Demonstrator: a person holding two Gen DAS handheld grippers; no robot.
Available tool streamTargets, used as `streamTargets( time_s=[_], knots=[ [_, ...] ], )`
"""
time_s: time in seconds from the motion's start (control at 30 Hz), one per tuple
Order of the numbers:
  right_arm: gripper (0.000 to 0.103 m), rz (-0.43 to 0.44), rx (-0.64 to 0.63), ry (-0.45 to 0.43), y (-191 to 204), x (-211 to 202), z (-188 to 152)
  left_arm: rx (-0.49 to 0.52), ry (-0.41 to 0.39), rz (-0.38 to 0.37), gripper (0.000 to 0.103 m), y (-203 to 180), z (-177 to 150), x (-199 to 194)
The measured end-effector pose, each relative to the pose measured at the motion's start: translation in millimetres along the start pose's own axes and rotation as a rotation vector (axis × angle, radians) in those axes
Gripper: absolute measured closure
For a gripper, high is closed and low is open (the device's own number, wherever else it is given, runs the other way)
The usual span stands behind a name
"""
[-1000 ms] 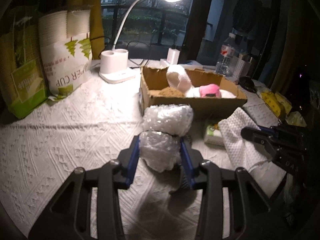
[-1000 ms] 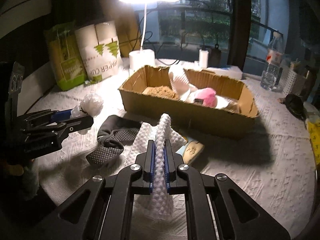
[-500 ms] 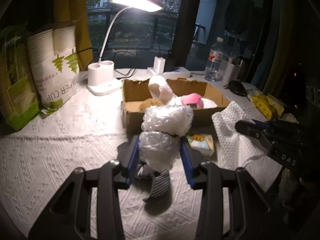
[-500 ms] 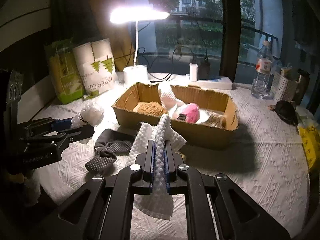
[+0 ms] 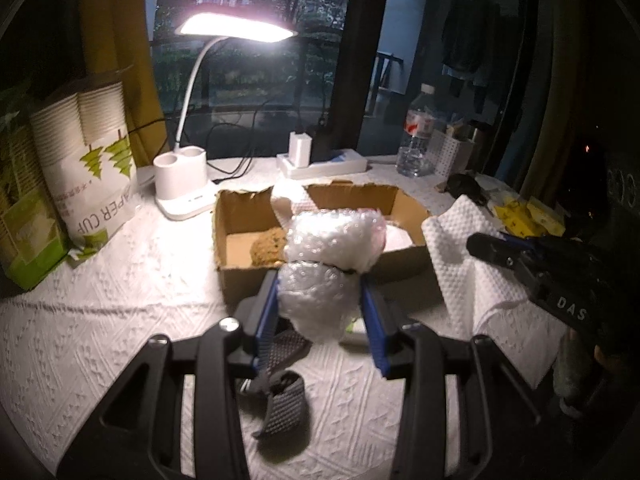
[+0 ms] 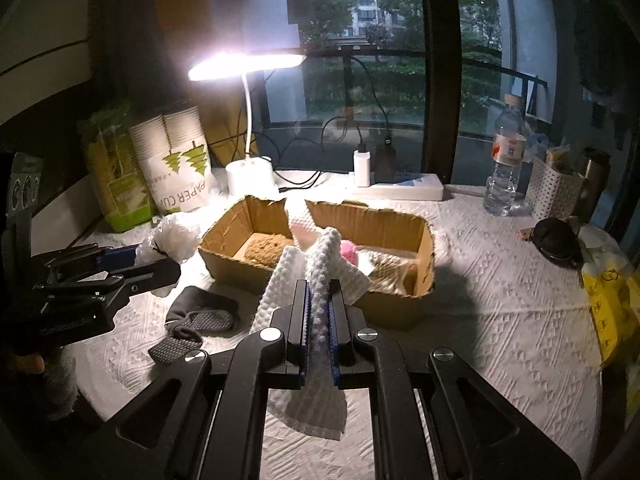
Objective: Organize soft objects
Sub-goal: 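Carry the bubble wrap with the left tool while the right tool carries the mesh cloth over the box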
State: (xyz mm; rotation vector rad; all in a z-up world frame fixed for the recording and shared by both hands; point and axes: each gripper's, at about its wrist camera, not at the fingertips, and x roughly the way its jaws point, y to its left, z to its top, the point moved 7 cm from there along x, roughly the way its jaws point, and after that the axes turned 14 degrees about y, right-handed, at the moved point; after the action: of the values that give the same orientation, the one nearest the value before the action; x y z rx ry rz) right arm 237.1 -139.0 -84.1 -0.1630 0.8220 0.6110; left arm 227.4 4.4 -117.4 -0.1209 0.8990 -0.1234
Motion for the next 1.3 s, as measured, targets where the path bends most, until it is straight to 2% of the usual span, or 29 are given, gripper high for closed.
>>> streamTargets(
  time_s=[0.8,1.3],
  knots=[
    [0.094,-0.019,0.046,-0.042,-60.9,8.0,28.4,0.032,-0.011,0.015,0.062,-18.0,49.2,26.5],
    [0.094,-0.017,0.086,-0.053,-85.7,31.2,50.7,0.020,0.019,0.005,0.062,-15.2,67.7,68.9]
  ],
)
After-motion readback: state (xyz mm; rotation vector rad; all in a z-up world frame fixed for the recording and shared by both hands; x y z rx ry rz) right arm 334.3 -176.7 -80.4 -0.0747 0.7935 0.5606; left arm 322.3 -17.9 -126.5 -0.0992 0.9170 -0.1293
